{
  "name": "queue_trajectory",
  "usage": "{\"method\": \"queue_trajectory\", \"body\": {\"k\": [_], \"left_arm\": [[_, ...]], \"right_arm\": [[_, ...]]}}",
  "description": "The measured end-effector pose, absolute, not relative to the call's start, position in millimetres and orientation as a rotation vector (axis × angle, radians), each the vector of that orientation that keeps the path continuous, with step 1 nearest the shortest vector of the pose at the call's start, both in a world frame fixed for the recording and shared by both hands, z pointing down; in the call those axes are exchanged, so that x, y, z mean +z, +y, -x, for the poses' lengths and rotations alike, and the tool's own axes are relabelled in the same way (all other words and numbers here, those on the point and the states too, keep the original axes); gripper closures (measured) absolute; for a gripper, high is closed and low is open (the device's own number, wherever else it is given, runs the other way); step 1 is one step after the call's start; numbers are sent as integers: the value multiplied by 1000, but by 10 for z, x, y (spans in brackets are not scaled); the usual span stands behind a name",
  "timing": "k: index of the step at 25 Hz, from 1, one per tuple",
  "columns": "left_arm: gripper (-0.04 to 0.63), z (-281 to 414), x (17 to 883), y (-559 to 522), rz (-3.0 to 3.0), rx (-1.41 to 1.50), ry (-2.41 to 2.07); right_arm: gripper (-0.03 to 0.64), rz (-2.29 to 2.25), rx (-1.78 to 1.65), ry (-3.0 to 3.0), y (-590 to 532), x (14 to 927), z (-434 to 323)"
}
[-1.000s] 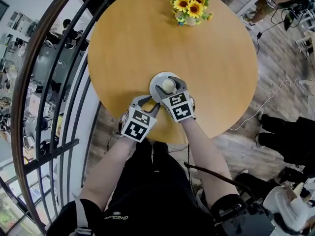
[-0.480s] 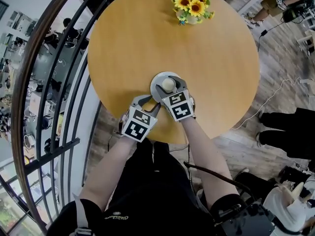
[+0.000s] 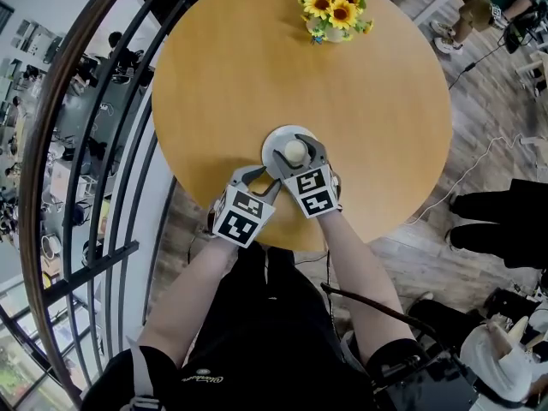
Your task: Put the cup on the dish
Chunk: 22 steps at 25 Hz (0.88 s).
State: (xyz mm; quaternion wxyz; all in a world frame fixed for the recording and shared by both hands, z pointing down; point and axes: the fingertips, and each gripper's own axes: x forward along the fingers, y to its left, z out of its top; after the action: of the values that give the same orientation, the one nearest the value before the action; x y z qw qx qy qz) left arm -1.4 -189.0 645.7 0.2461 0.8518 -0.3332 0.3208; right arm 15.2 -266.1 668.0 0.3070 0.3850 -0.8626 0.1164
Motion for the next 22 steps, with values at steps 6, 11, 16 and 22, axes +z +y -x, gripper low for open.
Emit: {"method": "queue_trajectory", "body": {"k": [6, 11, 16, 22], "left_arm": [[437, 9, 6469, -1904, -2330, 877, -903], [437, 13, 6475, -1902, -2333, 876, -900], [437, 29, 6485, -1912, -2331, 879, -903], [437, 31, 6468, -1913, -2335, 880, -901]], "right_arm": [[365, -1040, 271, -2301, -2683, 6661, -157], [365, -1046, 277, -2302, -2691, 6664, -145], [365, -1052, 297, -2300, -2692, 6662, -149], [365, -1061, 283, -2291, -2705, 6665, -152]]}}
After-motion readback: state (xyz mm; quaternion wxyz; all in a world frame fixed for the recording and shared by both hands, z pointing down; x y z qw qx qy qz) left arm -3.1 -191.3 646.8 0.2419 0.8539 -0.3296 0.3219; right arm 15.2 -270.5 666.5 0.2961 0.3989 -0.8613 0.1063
